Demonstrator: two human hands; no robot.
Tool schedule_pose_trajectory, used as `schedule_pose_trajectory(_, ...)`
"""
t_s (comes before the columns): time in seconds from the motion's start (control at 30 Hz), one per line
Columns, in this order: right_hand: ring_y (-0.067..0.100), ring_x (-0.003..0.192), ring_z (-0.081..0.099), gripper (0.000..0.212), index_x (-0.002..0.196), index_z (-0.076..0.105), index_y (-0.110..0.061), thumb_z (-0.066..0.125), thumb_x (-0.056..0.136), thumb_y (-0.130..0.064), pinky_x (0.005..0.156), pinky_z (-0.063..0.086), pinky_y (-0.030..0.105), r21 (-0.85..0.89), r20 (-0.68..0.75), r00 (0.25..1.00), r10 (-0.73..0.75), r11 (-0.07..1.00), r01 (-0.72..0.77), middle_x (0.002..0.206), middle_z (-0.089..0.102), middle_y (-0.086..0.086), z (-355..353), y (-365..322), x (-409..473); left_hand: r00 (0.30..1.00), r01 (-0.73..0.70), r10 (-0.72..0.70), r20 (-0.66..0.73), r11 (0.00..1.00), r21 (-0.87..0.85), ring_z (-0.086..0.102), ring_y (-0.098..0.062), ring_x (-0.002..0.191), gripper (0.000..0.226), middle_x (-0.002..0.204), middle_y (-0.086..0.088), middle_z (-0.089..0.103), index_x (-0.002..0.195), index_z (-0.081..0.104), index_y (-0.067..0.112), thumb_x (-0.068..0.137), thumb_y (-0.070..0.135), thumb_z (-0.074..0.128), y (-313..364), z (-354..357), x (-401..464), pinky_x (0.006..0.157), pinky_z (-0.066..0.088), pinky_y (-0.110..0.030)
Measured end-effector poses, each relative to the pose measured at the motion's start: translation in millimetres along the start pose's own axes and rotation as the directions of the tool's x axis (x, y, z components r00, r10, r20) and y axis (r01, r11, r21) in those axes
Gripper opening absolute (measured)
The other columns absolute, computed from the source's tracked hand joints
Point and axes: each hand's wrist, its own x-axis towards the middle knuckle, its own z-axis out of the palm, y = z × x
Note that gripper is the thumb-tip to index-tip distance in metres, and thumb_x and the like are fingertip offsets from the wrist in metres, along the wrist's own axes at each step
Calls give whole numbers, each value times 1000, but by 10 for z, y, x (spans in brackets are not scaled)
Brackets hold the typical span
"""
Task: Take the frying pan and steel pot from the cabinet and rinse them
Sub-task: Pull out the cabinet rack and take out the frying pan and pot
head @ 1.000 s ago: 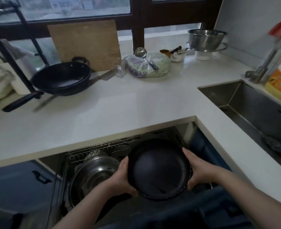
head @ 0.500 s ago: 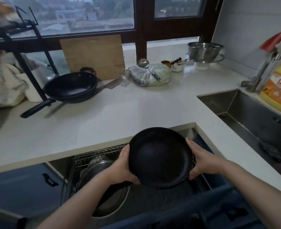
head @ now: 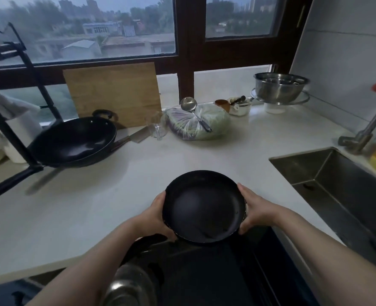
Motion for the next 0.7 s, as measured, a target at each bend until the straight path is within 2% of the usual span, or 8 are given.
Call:
schedule_pose_trajectory(0.13, 4, 128, 39, 122, 140, 26, -41, 91, 37, -36, 108, 40, 29, -8, -44, 999, 0, 1000, 0, 136, 36, -18, -160, 182, 295, 1000, -16, 15, 27, 1000, 6, 22, -6, 132, 128, 143, 17, 18, 148, 9, 34, 52, 19, 92, 39, -60, 487, 108, 29, -24)
schedule_pose_trajectory(0.2, 5, 129, 39, 122, 140, 26, -41, 91, 38, -34, 107, 42, 31, 5, -57, 998, 18, 1000, -18, 136, 37, -17, -225, 278, 400, 999, -14, 13, 47, 1000, 18, 22, -6, 132, 128, 143, 17, 17, 149, 8, 33, 53, 18, 91, 41, -74, 699, 107, 30, -23)
schedule_pose_trajectory(0.27, 9, 132, 36, 125, 143, 25, -40, 90, 37, -31, 109, 41, 36, 23, -50, 998, 29, 999, -28, 138, 36, -16, -286, 374, 496, 998, 2, -4, 59, 999, 32, 25, -10, 134, 132, 145, 16, 17, 150, 7, 33, 47, 26, 90, 28, -86, 870, 106, 34, -26)
schedule_pose_trajectory(0.37, 10, 132, 34, 123, 144, 26, -37, 87, 37, -31, 110, 40, 37, 37, -48, 998, 35, 999, -33, 138, 35, -14, -354, 445, 596, 997, 29, -32, 73, 999, 43, 29, -14, 134, 136, 146, 15, 19, 150, 6, 33, 40, 35, 86, 3, -103, 1061, 106, 38, -31)
schedule_pose_trajectory(0.7, 11, 135, 32, 125, 145, 23, -37, 88, 38, -37, 112, 37, 37, 36, -69, 997, 28, 999, -26, 140, 34, -13, -484, 632, 914, 996, 40, -45, 78, 997, 68, 28, -13, 134, 138, 148, 17, 16, 150, 6, 35, 38, 35, 86, 16, -204, 1430, 106, 40, -33)
